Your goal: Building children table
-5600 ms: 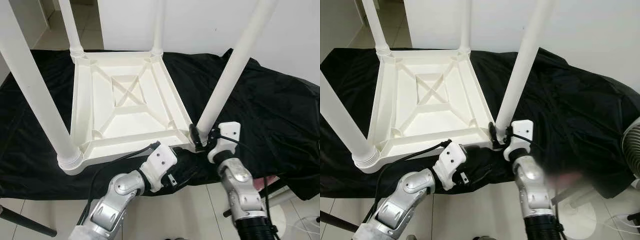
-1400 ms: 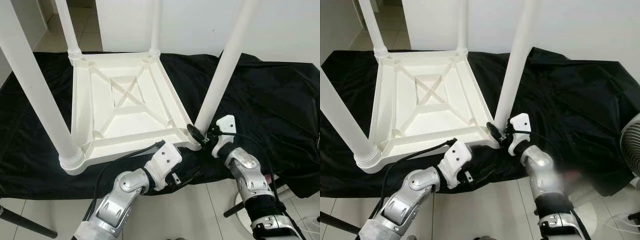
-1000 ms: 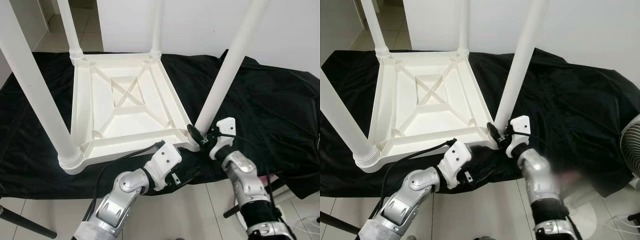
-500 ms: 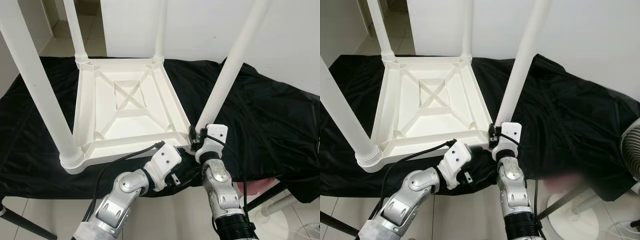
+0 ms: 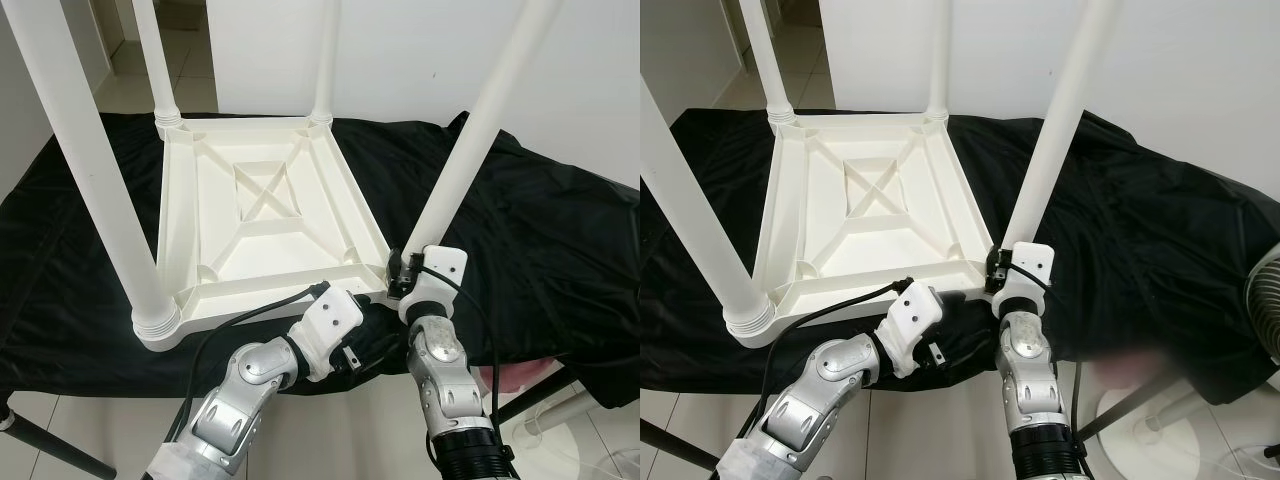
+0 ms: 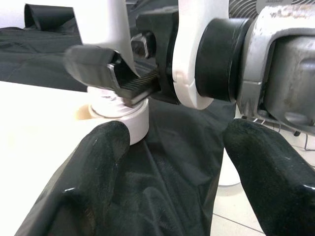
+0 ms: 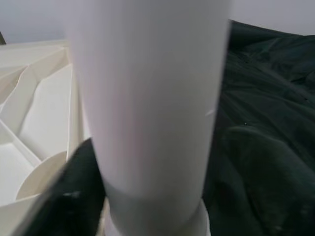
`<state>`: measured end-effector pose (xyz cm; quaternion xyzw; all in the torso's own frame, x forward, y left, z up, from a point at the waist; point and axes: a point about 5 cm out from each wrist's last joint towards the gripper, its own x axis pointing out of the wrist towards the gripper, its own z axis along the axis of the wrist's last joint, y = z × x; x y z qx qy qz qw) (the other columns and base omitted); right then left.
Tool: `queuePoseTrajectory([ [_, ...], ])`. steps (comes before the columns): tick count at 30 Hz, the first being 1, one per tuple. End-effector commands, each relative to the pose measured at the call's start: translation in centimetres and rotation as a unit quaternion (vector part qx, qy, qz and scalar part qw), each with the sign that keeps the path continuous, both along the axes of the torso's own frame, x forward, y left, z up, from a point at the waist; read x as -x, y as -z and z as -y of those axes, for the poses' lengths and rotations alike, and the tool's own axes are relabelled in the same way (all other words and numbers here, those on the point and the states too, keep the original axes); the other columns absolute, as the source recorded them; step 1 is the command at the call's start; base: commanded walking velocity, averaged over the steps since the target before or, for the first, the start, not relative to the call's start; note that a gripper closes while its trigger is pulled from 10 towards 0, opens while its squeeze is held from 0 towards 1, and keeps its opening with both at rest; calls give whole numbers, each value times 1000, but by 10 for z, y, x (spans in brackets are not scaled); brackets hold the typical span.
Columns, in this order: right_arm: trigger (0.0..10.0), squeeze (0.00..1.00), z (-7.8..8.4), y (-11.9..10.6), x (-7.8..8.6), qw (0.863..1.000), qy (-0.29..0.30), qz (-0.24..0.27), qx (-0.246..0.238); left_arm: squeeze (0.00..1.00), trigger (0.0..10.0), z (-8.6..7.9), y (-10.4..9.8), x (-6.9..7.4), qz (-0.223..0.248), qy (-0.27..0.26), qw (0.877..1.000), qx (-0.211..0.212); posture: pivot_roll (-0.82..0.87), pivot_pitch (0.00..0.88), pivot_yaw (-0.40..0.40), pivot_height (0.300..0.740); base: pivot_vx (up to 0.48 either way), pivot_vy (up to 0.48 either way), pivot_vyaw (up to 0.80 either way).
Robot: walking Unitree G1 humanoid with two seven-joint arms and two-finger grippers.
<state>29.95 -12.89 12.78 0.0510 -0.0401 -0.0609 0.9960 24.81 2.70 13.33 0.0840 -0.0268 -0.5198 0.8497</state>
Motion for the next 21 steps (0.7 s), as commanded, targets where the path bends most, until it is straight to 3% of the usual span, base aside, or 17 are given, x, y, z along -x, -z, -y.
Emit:
queuePoseTrajectory([
  [1, 10000, 1000, -9, 10, 9, 999, -3, -16, -31, 0, 10000, 0, 2, -1, -5, -6, 1000, -2, -63, 13, -59, 740, 0, 0, 0],
  [7, 10000, 1000, -6, -2, 7, 997, -63, 29, -35, 0, 10000, 1, 0, -2, -4, -9, 1000, 3, -60, 16, -60, 740, 0, 0, 0],
  [8, 10000, 259, -3, -2, 6, 996, -78, 31, -31, 0, 10000, 2, 1, -2, -4, -9, 1000, 3, -60, 16, -60, 740, 0, 0, 0],
  [9, 10000, 259, -3, -2, 6, 996, -78, 31, -31, 0, 10000, 2, 1, -2, -4, -9, 1000, 3, -60, 16, -60, 740, 0, 0, 0],
  [10, 10000, 0, -1, -1, 5, 995, -92, 30, -29, 0, 10000, 2, 0, -2, -3, -8, 1000, 4, -61, 18, -57, 740, 0, 0, 0],
  [21, 10000, 0, 13, 2, 1, 984, -174, 32, 11, 0, 10000, 1, -1, -4, -1, -10, 1000, 4, -55, 23, -53, 740, 0, 0, 0],
])
